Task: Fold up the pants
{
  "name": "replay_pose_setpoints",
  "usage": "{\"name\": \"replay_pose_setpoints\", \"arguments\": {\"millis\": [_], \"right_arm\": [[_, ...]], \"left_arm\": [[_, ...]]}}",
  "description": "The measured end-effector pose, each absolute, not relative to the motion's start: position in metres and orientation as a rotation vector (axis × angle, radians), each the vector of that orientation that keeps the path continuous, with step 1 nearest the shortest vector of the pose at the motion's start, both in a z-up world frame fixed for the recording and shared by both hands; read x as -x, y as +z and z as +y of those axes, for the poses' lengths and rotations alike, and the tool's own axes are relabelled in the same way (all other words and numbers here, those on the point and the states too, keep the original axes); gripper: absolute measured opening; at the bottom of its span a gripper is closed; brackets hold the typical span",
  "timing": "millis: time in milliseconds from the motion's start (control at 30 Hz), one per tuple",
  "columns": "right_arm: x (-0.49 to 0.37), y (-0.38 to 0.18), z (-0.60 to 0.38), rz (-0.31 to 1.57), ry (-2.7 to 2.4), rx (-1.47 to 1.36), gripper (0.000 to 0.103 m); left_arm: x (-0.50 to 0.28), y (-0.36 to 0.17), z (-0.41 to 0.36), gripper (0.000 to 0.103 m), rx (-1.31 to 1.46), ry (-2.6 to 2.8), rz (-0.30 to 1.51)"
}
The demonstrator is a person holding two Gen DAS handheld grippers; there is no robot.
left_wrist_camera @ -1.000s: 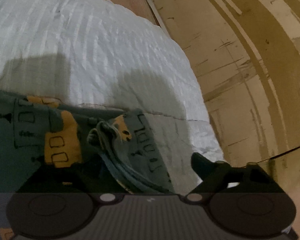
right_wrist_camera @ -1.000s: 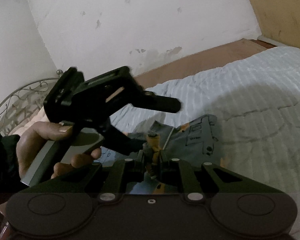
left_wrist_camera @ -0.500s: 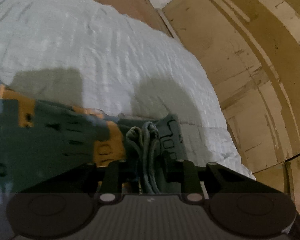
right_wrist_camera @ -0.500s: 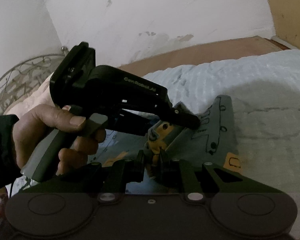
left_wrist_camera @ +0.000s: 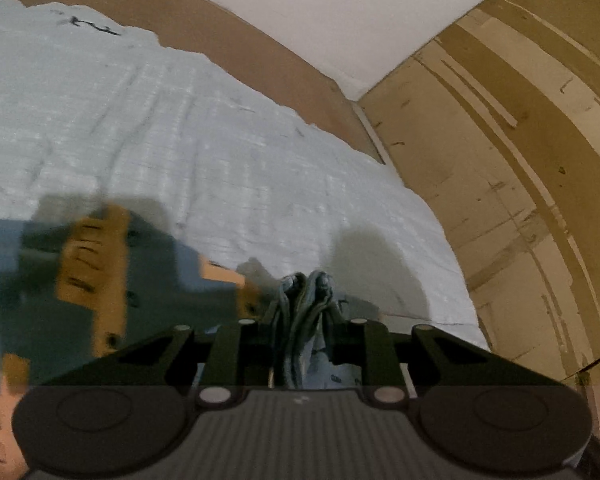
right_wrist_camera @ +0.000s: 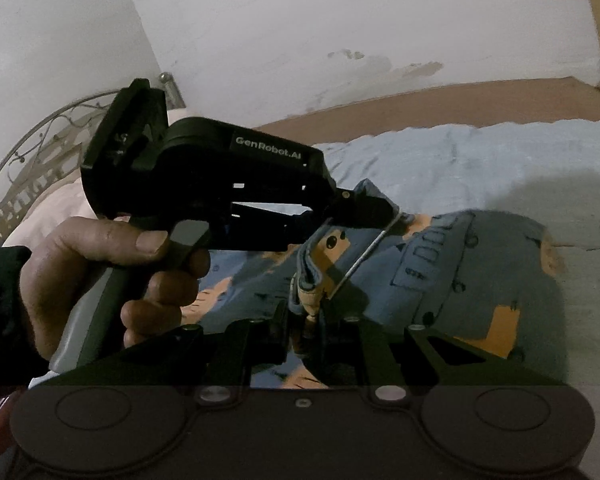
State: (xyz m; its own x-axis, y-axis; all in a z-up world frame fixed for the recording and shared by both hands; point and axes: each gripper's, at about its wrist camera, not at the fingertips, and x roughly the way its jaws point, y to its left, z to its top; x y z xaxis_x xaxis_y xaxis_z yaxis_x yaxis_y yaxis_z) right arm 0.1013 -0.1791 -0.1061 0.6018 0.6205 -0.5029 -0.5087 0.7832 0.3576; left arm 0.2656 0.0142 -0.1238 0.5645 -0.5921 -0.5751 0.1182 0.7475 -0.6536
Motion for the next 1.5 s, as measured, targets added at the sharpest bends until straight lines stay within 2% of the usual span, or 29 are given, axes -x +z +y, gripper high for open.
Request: {"name": "replay_pose_setpoints", "arguments": {"millis": [700,833,900,1067,1167,1300,1500], "right_arm": [[-0.120,-0.114,-0.151,0.714,0.730,-0.126,0.023],[-0.121,-0.119,-0.150,0.734,0.744,-0.123,0.032],[-0.120,-0.116,-0.153,0.743,0.760,-0.134,0.041],[-0.100,-0.095,-0.189,0.691,0.789,-0.155,0.071],[-0.100,-0.082,-0.228,0.594,0.657,-0.084,0.087],[-0.144,-0.089,-0.264,0.574,0.432,-0.018,0.087],[-0.205,-0.117,-0.256,0.638,0.342,0.091,0.087]], "left_arm": [[-0.244,-0.142,0.058,0.024,0.562,-0.317,0.917],[-0.244,-0.139,0.057,0.027,0.522,-0.295,0.921],[-0.240,-0.134,0.060,0.032,0.515,-0.289,0.915],[-0.216,-0.112,0.056,0.065,0.461,-0.343,0.858],[-0.205,-0.109,0.037,0.071,0.386,-0.389,0.855],[-0.198,-0.119,0.015,0.071,0.271,-0.373,0.897],[-0.190,-0.127,0.013,0.071,0.197,-0.368,0.921]]}}
